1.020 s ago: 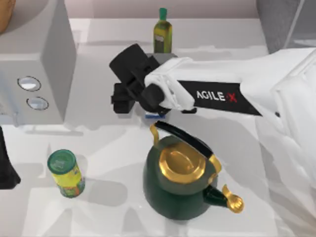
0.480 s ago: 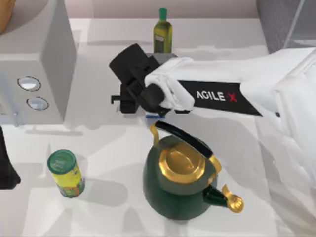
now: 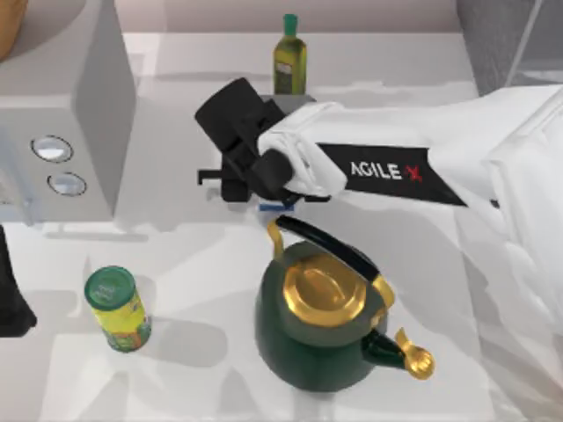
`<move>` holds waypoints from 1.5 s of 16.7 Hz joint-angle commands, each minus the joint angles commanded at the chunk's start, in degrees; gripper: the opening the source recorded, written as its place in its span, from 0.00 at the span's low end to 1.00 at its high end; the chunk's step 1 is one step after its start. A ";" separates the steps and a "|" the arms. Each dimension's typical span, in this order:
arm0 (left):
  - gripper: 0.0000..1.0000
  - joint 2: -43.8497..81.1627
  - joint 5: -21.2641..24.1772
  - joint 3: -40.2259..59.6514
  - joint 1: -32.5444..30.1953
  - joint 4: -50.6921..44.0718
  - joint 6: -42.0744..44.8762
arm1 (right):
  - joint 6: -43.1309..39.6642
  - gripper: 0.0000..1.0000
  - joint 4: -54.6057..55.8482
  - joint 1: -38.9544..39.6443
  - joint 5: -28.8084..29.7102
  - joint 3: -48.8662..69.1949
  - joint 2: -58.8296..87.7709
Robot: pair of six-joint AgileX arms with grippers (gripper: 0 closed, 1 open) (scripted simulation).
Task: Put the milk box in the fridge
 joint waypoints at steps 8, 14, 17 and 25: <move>1.00 0.00 0.00 0.00 0.00 0.00 0.00 | 0.08 0.00 0.00 -0.01 -0.02 -0.02 0.02; 1.00 0.00 0.00 0.00 0.00 0.00 0.00 | 0.11 0.00 -8.44 -0.18 -0.29 6.18 0.03; 1.00 0.00 0.00 0.00 0.00 0.00 0.00 | 0.56 0.00 -16.62 -0.42 -0.18 13.59 -1.78; 1.00 0.00 0.00 0.00 0.00 0.00 0.00 | -0.09 0.00 -30.69 -0.17 -0.17 25.79 -4.93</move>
